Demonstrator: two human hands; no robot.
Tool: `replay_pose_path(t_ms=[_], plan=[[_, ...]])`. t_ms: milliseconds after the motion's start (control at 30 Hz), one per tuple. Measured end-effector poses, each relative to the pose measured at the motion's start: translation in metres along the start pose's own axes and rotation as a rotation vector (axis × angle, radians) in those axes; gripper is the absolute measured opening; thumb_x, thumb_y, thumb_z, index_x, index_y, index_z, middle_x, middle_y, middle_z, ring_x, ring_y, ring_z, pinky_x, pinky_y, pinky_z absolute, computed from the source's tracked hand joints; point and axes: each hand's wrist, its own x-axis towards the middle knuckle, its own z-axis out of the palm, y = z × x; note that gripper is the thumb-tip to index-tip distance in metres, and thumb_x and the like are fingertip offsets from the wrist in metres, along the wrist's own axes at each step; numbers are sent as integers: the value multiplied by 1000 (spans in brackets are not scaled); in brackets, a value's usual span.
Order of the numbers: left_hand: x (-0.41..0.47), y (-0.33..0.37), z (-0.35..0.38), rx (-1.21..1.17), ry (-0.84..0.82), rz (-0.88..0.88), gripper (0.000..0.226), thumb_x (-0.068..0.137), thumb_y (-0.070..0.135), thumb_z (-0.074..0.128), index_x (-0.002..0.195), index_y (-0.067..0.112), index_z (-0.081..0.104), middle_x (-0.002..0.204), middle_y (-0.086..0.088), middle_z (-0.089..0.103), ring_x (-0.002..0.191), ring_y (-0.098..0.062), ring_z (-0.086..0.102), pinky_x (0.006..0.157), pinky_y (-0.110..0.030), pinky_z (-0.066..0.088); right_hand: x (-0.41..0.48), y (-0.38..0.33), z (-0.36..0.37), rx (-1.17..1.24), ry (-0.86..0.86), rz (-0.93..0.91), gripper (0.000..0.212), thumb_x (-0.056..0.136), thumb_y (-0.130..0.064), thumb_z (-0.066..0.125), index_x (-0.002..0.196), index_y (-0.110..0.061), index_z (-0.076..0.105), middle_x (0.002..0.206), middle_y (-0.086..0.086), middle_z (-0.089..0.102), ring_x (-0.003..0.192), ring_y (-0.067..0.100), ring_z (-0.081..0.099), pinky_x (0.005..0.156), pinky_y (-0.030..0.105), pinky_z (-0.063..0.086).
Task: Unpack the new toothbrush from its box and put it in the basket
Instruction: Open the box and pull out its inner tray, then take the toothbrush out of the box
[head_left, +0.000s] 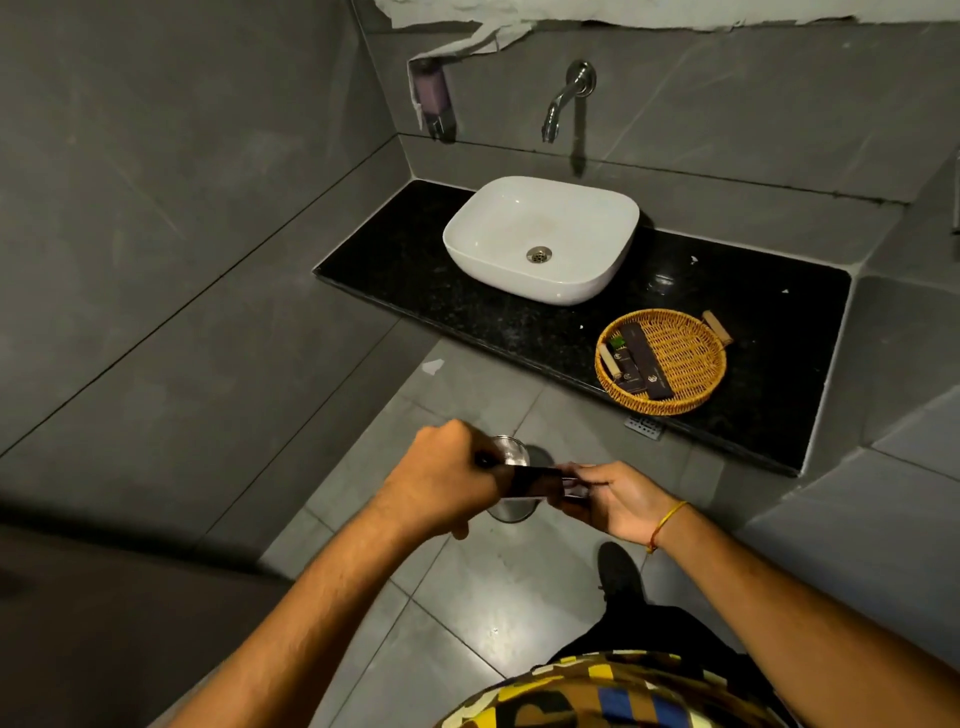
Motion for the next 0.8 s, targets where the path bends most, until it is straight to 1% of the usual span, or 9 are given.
replay_pose_path(t_ms=[67, 133, 200, 300, 400, 467, 600, 700, 800], plan=[[-5, -15, 1, -81, 34, -31, 18, 100, 26, 64, 108, 20, 79, 56, -2, 71, 34, -8, 61, 40, -16, 46, -9, -9, -6, -48, -80, 15, 33, 92, -3, 55, 118, 7, 73, 117, 25, 72, 101, 34, 74, 85, 38, 64], [-10, -31, 5, -175, 44, -67, 17, 100, 27, 66, 108, 22, 80, 48, -1, 69, 33, -7, 59, 41, -18, 48, -17, -19, -12, -162, -72, 19, 33, 87, 4, 57, 116, 8, 73, 117, 27, 73, 100, 35, 75, 84, 37, 64], [-15, -46, 12, -278, 54, -102, 17, 100, 28, 66, 108, 22, 80, 47, -2, 70, 34, -8, 59, 44, -22, 51, -22, -30, -16, -266, -35, 34, 33, 89, 12, 53, 117, 9, 69, 116, 29, 72, 98, 37, 76, 82, 34, 65], [-20, -66, 23, -446, 102, -148, 15, 101, 25, 67, 105, 23, 81, 57, -7, 76, 40, -13, 62, 44, -26, 51, -26, -51, -17, -394, 32, 53, 33, 97, 18, 43, 122, 11, 63, 117, 30, 70, 96, 34, 77, 82, 30, 65], [-23, -83, 39, -600, 164, -192, 15, 101, 20, 68, 106, 19, 82, 84, -15, 82, 48, -18, 68, 45, -27, 52, -30, -78, -14, -504, 89, 55, 31, 97, 20, 44, 121, 13, 62, 122, 34, 67, 97, 34, 77, 80, 30, 66], [-25, -94, 53, -721, 217, -232, 14, 100, 18, 69, 104, 21, 83, 92, -14, 82, 55, -19, 72, 47, -27, 54, -33, -98, -10, -578, 138, 30, 28, 97, 20, 46, 117, 13, 64, 124, 37, 65, 95, 33, 78, 75, 29, 66], [-24, -113, 83, -933, 323, -365, 13, 99, 17, 70, 101, 21, 82, 92, -12, 82, 65, -19, 76, 52, -29, 58, -35, -138, -6, -672, 251, -66, 28, 96, 23, 43, 106, 13, 66, 113, 36, 67, 83, 30, 80, 65, 26, 66], [-10, -125, 110, -1078, 379, -498, 12, 99, 19, 70, 106, 15, 79, 96, -13, 79, 76, -26, 73, 58, -33, 57, -32, -163, -6, -736, 303, -100, 29, 95, 24, 41, 105, 13, 66, 118, 38, 64, 95, 36, 74, 70, 30, 67], [21, -136, 139, -1193, 374, -632, 13, 99, 20, 69, 106, 10, 75, 94, -14, 74, 76, -27, 70, 64, -34, 54, -22, -176, -7, -813, 331, -97, 28, 96, 22, 42, 105, 10, 66, 119, 37, 63, 99, 36, 71, 73, 29, 66]])
